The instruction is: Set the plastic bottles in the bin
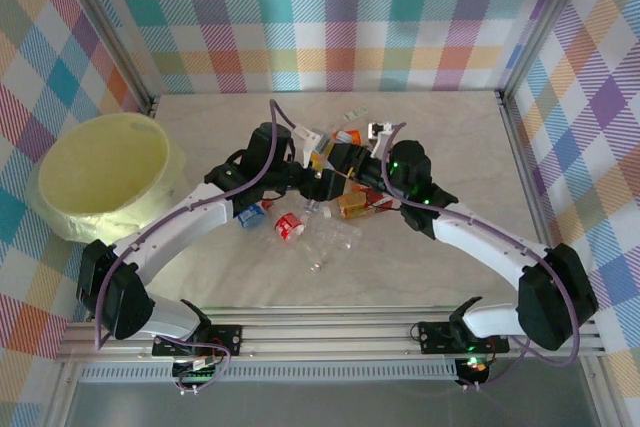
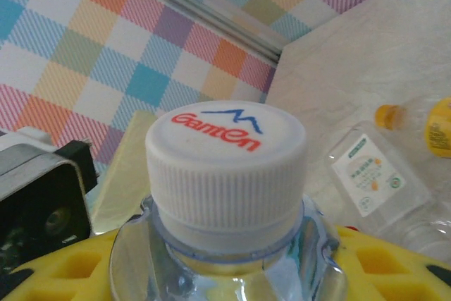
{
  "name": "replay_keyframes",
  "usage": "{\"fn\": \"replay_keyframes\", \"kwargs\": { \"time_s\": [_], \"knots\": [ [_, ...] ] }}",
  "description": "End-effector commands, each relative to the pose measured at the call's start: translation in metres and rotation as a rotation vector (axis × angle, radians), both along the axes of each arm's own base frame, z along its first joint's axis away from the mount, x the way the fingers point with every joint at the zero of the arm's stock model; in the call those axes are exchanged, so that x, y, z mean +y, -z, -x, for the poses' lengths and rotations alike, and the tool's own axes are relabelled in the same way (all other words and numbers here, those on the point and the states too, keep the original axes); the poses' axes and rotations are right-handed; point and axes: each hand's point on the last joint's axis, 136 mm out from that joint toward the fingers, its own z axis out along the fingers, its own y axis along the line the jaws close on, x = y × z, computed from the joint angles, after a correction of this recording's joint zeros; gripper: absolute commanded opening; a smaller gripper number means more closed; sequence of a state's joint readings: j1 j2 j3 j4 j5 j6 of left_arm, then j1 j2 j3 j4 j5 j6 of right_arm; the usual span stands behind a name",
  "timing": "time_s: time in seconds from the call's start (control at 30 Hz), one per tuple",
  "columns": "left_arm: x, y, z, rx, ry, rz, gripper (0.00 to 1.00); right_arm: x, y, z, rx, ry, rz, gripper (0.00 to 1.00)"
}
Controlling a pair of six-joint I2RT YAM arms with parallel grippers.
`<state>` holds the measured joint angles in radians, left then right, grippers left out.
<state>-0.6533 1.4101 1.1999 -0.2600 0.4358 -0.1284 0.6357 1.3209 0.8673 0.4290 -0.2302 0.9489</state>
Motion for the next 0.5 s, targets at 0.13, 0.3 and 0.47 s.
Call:
{"fn": "replay_keyframes", "kwargs": {
  "time_s": [0.13,0.3,0.47],
  "knots": [
    [0.006,-0.008,-0.005,-0.063,-0.061,0.006,0.64,0.015,-0.032,0.007,-0.092,-0.083,-0.052,0.57],
    [0.029,-0.013,-0.02,-0.129,-0.21,-0.017,0.59,0.013,-0.033,0.007,-0.092,-0.071,-0.046,0.73],
    [0.065,-0.02,-0.034,-0.187,-0.413,-0.087,0.59,0.001,-0.033,0.004,-0.116,-0.005,-0.003,0.89]
  ]
}}
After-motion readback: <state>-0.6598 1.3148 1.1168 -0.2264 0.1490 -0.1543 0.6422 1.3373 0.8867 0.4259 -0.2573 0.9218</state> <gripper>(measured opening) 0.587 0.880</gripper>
